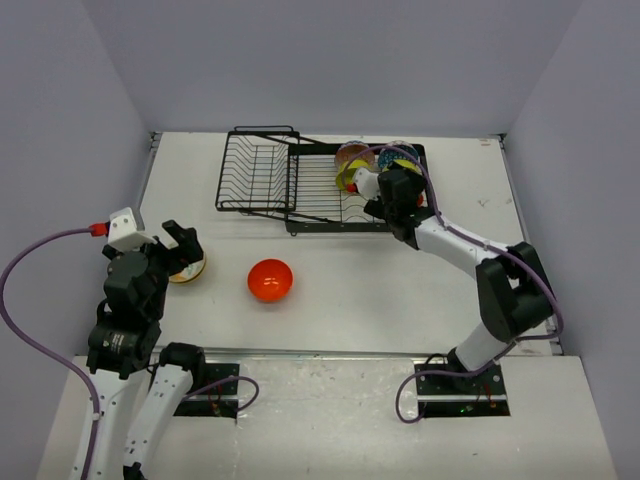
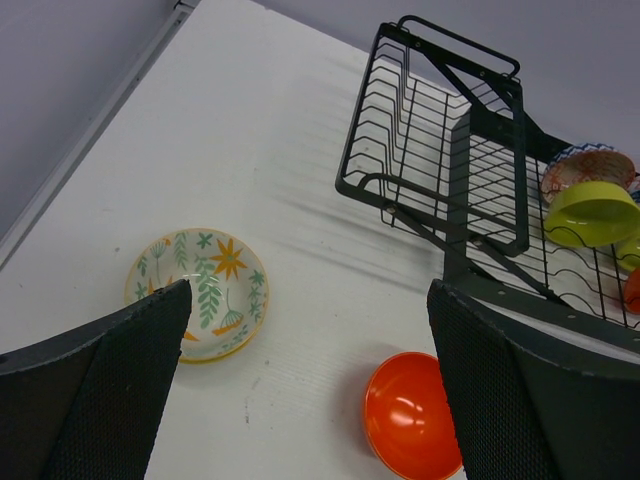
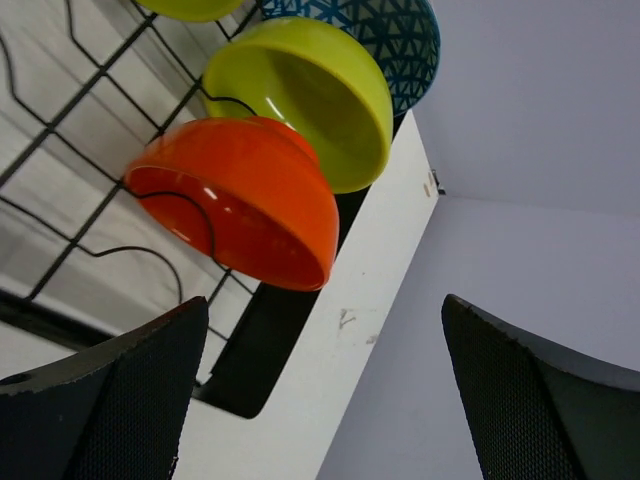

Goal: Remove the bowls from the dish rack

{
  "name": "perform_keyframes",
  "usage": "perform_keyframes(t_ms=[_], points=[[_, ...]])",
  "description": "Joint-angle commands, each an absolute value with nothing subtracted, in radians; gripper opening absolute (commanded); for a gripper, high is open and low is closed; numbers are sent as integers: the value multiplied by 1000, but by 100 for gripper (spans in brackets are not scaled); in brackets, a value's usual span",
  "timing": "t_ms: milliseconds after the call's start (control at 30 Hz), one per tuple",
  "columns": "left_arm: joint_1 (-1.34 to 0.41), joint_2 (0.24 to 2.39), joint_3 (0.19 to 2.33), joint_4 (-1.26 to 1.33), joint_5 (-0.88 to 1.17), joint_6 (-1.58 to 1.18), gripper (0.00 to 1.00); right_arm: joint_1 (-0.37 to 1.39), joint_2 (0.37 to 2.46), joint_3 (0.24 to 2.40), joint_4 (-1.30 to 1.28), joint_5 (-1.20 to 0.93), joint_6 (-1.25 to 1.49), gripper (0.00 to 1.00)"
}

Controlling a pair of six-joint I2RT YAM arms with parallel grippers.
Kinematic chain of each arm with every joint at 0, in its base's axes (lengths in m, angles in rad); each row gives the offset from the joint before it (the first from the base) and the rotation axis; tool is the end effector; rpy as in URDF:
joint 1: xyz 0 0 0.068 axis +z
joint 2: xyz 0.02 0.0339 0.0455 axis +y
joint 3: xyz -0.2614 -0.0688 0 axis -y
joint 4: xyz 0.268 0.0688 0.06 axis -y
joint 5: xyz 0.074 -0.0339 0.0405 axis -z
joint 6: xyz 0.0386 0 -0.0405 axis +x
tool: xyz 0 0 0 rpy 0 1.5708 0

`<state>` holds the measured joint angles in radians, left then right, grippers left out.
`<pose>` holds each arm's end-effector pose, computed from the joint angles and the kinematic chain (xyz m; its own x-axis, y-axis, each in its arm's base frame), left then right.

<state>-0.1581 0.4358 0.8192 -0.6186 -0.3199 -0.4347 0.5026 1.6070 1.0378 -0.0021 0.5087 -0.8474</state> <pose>0.1172 -0.0064 0.3540 -0.1445 -0.3818 -0.9129 -0.2353 0.9094 -0.3431 0.3404 0.1657 0.2226 -0.2674 -0.8940 -0.3594 -0.3960 0.4420 -0.8049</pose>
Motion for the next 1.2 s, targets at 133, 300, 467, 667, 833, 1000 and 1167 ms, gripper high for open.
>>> perform_keyframes(t_ms=[133, 300, 467, 667, 833, 1000, 1167], points=[[-152, 440, 810, -588, -304, -425, 100, 437, 1712, 1101, 109, 460, -1037, 98], [-152, 445, 811, -588, -299, -423, 100, 423, 1782, 1092, 214, 463, -1072, 93], [-152, 449, 808, -586, -299, -423, 100, 423, 1812, 1055, 320, 474, -1101, 69], [-152, 454, 810, -584, -298, -422, 100, 420, 1836, 1023, 457, 480, -1123, 51], [-152, 451, 810, -584, -298, -422, 100, 417, 1856, 1019, 471, 486, -1121, 37], [-152, 453, 811, -586, -298, -422, 100, 410, 1858, 1000, 476, 491, -1104, 15], [-152, 453, 811, -584, -299, -422, 100, 410, 1832, 971, 511, 499, -1103, 4]])
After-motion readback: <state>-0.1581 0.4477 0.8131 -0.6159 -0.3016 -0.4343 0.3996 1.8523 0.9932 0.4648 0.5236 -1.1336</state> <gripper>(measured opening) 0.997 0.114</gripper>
